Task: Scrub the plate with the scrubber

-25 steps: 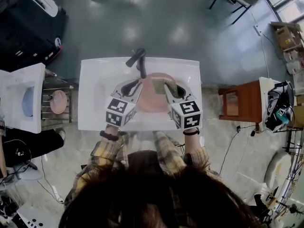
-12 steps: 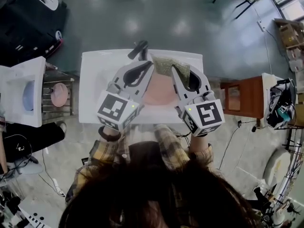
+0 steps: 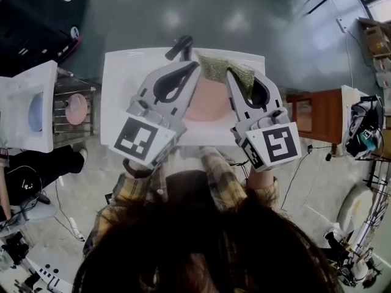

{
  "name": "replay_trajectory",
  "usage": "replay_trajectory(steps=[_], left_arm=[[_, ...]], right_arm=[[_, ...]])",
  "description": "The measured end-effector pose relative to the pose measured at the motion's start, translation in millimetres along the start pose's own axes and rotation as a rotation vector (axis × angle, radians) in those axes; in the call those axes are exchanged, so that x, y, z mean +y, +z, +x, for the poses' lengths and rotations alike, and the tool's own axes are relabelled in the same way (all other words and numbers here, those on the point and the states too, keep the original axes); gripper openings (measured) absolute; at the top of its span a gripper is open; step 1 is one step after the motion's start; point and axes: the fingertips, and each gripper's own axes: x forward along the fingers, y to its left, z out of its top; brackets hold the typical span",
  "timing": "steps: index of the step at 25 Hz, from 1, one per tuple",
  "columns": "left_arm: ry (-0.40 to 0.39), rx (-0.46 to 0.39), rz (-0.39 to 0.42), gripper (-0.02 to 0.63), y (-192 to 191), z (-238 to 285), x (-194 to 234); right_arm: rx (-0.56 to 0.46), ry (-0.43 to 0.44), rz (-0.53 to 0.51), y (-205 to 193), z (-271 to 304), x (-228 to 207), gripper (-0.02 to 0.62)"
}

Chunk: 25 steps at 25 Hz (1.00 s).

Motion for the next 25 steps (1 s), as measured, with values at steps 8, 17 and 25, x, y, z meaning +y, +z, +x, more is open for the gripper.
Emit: replay_trajectory(steps=[8,17,25], left_arm=[[0.000,0.001,-0.009,0.014,-4.9,-2.8,1.7],[-0.003,0.001,-0.008,0.014,-3.4,-1.8,-1.0],[0.014,0.002,0.000,0.014,-5.6,-3.5,0.3]], right_arm=[[0.027,0.027,0.029,-12.1,1.2,3.8,0.075],[0.021,0.041,0.033,-9.9,2.1,4.3,0.075],[0.019,0.042,0.033,-8.0,2.3,3.7,0.074]])
